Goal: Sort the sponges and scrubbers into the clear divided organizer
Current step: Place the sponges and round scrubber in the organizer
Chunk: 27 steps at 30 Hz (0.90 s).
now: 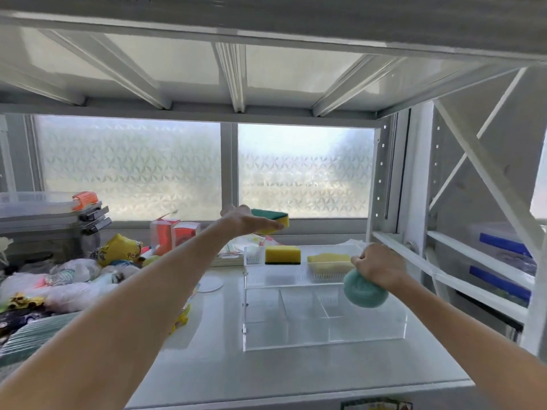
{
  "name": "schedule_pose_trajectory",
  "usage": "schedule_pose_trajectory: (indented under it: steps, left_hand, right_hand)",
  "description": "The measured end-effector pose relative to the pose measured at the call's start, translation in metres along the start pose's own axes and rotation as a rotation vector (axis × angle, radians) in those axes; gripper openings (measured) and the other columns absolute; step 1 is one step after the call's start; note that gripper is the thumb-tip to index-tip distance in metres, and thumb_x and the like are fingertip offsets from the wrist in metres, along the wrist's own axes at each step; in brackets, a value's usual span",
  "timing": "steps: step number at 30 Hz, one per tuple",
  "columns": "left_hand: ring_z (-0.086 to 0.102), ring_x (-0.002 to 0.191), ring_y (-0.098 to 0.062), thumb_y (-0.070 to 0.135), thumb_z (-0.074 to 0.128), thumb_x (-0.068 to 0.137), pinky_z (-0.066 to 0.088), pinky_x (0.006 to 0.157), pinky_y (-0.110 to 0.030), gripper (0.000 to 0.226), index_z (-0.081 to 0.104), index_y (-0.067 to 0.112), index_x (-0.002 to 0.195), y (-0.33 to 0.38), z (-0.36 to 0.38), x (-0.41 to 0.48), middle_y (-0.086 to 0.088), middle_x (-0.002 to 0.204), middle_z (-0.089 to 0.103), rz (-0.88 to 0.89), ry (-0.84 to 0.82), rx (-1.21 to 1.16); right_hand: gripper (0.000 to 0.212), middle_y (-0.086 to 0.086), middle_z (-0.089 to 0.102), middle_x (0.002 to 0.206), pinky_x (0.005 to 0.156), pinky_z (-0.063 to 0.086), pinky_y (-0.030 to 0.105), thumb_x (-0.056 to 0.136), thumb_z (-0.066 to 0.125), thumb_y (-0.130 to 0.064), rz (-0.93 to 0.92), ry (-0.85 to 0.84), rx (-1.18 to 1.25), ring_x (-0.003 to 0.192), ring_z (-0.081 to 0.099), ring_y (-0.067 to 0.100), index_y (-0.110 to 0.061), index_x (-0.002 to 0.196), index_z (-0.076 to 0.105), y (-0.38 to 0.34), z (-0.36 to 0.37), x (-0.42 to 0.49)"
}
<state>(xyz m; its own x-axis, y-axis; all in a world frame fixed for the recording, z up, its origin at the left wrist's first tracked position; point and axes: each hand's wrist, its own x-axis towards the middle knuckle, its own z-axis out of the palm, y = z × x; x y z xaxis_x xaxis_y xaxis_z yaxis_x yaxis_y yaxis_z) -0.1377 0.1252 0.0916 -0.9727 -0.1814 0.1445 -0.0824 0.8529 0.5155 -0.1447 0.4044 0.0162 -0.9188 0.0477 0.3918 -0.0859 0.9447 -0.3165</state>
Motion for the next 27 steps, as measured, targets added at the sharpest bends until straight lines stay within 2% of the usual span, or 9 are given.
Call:
schedule_pose_trajectory:
  steps: [2, 4, 8, 11, 17, 20, 23, 26, 27]
  left_hand:
    - [0.051, 0.108, -0.023, 0.078, 0.069, 0.05, 0.046, 0.09, -0.029, 0.102, 0.052, 0.009, 0.123, 0.023, 0.012, 0.0, -0.01, 0.119, 0.051, 0.042, -0.056, -0.036]
    - [0.051, 0.112, -0.025, 0.081, 0.067, 0.043, 0.047, 0.096, -0.035, 0.112, 0.048, 0.011, 0.129, 0.046, 0.026, -0.002, -0.011, 0.129, 0.046, 0.095, -0.127, -0.025]
    - [0.051, 0.113, -0.024, 0.072, 0.07, 0.057, 0.047, 0.095, -0.032, 0.101, 0.045, 0.012, 0.135, 0.075, 0.056, 0.0, -0.012, 0.133, 0.045, 0.16, -0.22, 0.03]
    - [0.049, 0.118, -0.024, 0.071, 0.068, 0.062, 0.044, 0.104, -0.036, 0.099, 0.043, 0.016, 0.139, 0.09, 0.074, -0.004, -0.012, 0.139, 0.042, 0.158, -0.268, 0.112]
    - [0.038, 0.139, -0.031, 0.082, 0.038, 0.075, 0.026, 0.113, -0.048, 0.094, 0.043, 0.018, 0.143, 0.097, 0.098, -0.029, -0.008, 0.15, 0.043, 0.123, -0.262, 0.278]
    - [0.023, 0.147, -0.033, 0.092, 0.011, 0.065, 0.008, 0.116, -0.059, 0.114, 0.032, 0.018, 0.149, 0.1, 0.086, -0.046, -0.01, 0.157, 0.032, 0.18, -0.232, 0.447]
    - [0.04, 0.135, -0.034, 0.092, 0.014, 0.065, 0.031, 0.111, -0.049, 0.115, 0.039, 0.012, 0.144, 0.077, 0.04, -0.05, -0.015, 0.149, 0.043, 0.219, -0.078, 0.323]
    - [0.053, 0.123, -0.032, 0.062, 0.042, 0.088, 0.044, 0.1, -0.039, 0.075, 0.046, 0.005, 0.137, 0.006, -0.012, -0.035, -0.015, 0.139, 0.053, 0.117, 0.043, 0.314]
    - [0.059, 0.11, -0.031, 0.049, 0.05, 0.089, 0.048, 0.089, -0.035, 0.06, 0.054, 0.003, 0.127, -0.03, -0.029, -0.034, -0.016, 0.127, 0.06, 0.06, 0.041, 0.339]
  right_hand:
    - [0.036, 0.002, 0.057, 0.069, 0.065, 0.043, 0.031, 0.089, 0.047, -0.036, 0.026, 0.0, 0.016, 0.07, 0.059, 0.024, -0.017, 0.059, 0.052, 0.001, 0.008, 0.001]
    - [0.039, 0.004, 0.058, 0.068, 0.064, 0.04, 0.031, 0.091, 0.044, -0.033, 0.024, 0.001, 0.035, 0.07, 0.058, 0.025, -0.017, 0.056, 0.045, 0.001, 0.013, 0.001]
    - [0.041, 0.006, 0.065, 0.074, 0.065, 0.046, 0.032, 0.093, 0.041, -0.036, 0.037, -0.031, 0.066, 0.071, 0.062, 0.025, -0.013, 0.064, 0.059, 0.009, 0.014, -0.005]
    - [0.047, 0.007, 0.07, 0.071, 0.069, 0.054, 0.035, 0.094, 0.043, -0.039, 0.03, -0.075, 0.136, 0.066, 0.066, 0.023, -0.008, 0.069, 0.067, 0.022, 0.013, -0.011]
    - [0.052, -0.003, 0.07, 0.06, 0.073, 0.058, 0.042, 0.095, 0.045, -0.04, -0.027, -0.047, 0.225, 0.057, 0.067, 0.016, -0.018, 0.053, 0.066, 0.048, 0.013, -0.017]
    - [0.048, -0.001, 0.071, 0.061, 0.068, 0.058, 0.041, 0.096, 0.046, -0.035, -0.083, 0.008, 0.285, 0.054, 0.067, 0.016, -0.019, 0.055, 0.066, 0.043, 0.004, -0.024]
    - [0.043, 0.001, 0.069, 0.058, 0.056, 0.056, 0.038, 0.095, 0.049, -0.029, -0.171, 0.115, 0.332, 0.051, 0.066, 0.019, -0.02, 0.057, 0.064, 0.021, -0.013, -0.034]
    - [0.036, 0.0, 0.068, 0.06, 0.059, 0.056, 0.045, 0.091, 0.05, -0.035, -0.298, 0.149, 0.373, 0.053, 0.062, 0.02, -0.019, 0.062, 0.064, -0.029, -0.024, -0.047]
    - [0.034, 0.0, 0.067, 0.059, 0.059, 0.054, 0.044, 0.089, 0.051, -0.037, -0.357, 0.134, 0.395, 0.054, 0.061, 0.021, -0.017, 0.065, 0.064, -0.052, -0.024, -0.053]
